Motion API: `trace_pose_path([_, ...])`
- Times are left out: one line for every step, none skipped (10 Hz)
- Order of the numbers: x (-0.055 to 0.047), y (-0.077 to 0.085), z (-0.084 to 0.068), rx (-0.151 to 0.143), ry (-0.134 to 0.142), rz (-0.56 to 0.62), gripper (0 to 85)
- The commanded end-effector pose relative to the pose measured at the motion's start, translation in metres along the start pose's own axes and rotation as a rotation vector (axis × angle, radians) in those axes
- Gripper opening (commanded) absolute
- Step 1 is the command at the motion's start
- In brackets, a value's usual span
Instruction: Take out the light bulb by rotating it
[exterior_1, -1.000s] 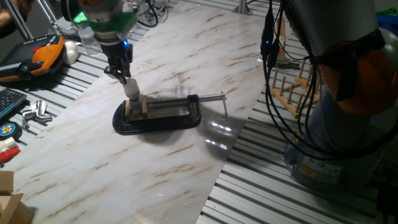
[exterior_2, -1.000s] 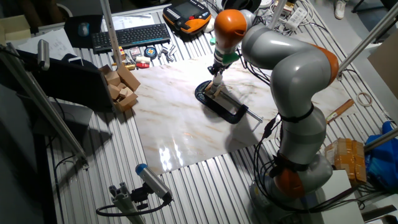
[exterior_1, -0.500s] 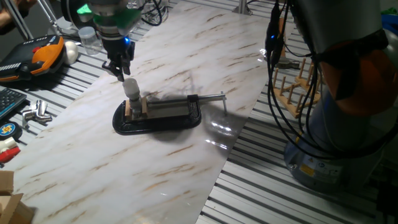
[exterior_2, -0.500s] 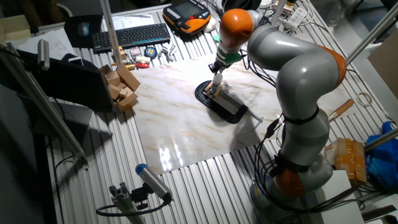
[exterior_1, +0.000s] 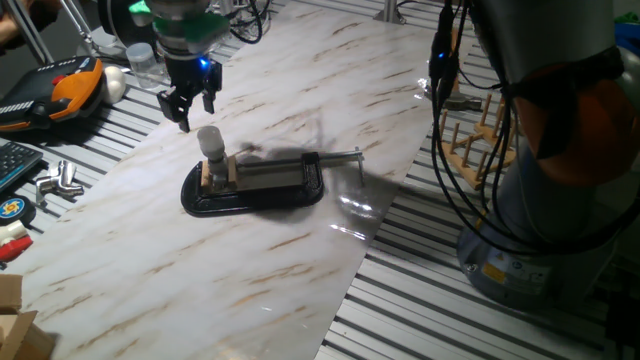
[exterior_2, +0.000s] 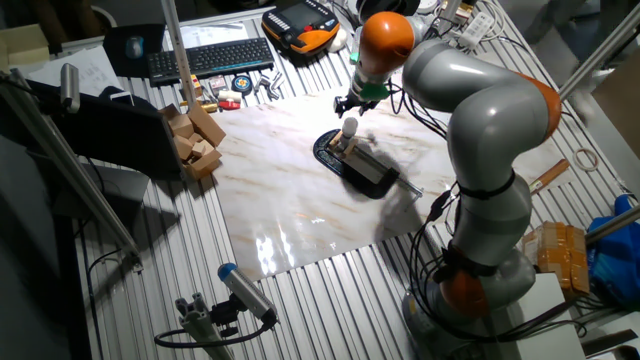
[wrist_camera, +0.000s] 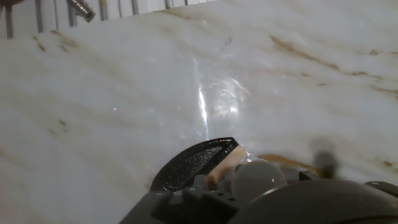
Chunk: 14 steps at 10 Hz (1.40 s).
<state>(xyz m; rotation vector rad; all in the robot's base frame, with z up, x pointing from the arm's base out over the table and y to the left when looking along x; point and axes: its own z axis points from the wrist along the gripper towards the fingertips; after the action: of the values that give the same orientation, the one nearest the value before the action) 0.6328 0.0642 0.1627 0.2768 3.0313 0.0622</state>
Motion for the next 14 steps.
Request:
trace_pose_path([-0.0001,0.0,-0.0009,0.161,-0.086,1.684,68.0])
trace_pose_path([0.0003,-0.0008,-0.0016,0.179,-0.116,1.789,68.0])
trace_pose_path([0.001,-0.0015,-0.0028,0.184,-0.143,1.895,68.0])
trace_pose_path([0.0016,-0.0018,-0.0032,0.197,-0.154,1.996,68.0])
trace_pose_path([0.0018,-0.002,-0.0031,0.216,-0.149,2.081,68.0])
trace_pose_path([0.0012,-0.0027,-0.0009,0.259,-0.139,2.205,68.0])
trace_pose_path([0.0021,-0.0028,-0.0004,0.295,-0.136,2.289,68.0])
trace_pose_path([0.0027,-0.0024,-0.0006,0.31,-0.127,2.35,68.0])
trace_pose_path([0.0027,-0.0023,0.0,0.32,-0.131,2.389,68.0])
trace_pose_path([0.0029,-0.0029,0.0007,0.322,-0.134,2.41,68.0])
trace_pose_path([0.003,-0.0032,0.0012,0.321,-0.128,2.418,68.0])
trace_pose_path([0.0031,-0.0037,0.0025,0.316,-0.113,2.43,68.0])
trace_pose_path([0.0035,-0.0044,0.0048,0.31,-0.089,2.451,68.0])
trace_pose_path([0.0042,-0.0042,0.0066,0.293,-0.069,2.512,68.0])
